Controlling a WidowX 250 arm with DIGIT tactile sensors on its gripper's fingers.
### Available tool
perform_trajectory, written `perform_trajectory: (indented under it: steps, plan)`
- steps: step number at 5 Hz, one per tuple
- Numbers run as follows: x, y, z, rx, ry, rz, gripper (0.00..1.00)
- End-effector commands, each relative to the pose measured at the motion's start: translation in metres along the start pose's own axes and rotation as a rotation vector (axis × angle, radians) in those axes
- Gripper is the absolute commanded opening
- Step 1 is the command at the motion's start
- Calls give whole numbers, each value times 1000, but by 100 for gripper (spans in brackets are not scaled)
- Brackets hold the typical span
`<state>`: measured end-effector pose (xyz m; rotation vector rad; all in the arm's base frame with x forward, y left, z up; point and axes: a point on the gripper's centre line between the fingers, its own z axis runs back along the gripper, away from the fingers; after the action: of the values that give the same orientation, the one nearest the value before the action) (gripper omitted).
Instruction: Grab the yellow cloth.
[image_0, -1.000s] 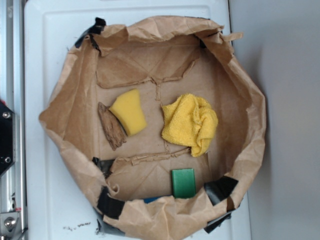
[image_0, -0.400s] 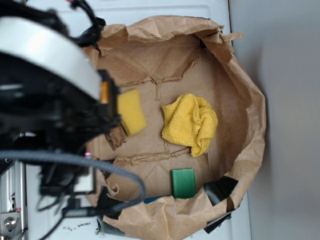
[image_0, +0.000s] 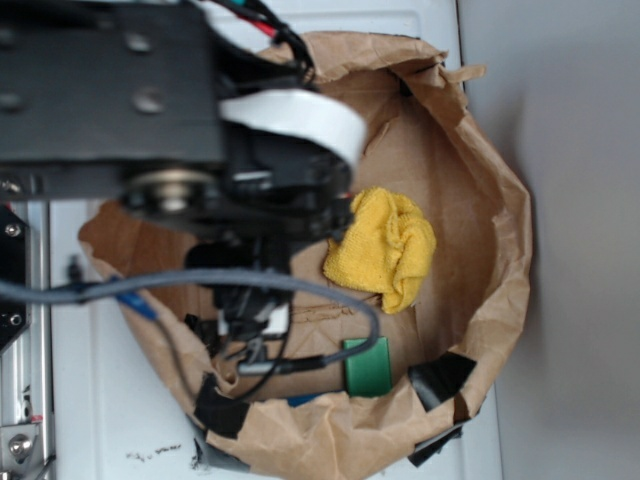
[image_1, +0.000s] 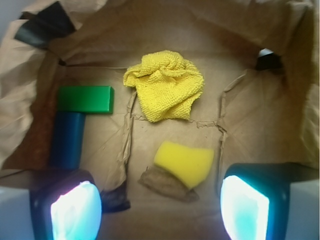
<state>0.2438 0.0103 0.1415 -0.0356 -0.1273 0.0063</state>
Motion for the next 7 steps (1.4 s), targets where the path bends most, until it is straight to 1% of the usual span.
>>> perform_trajectory:
  steps: [1,2,3,4,5,6,7]
  plan:
    - [11,6,16,5,-63,11,100]
    - [11,6,16,5,-63,11,100]
    - [25,0,-17,6,-93,5,100]
    - [41,2,-43,-2,-127,25,100]
    - [50,4,-61,5,-136,30,100]
    - [55,4,-72,12,-147,48,100]
    - [54,6,-78,-1,-148,58,100]
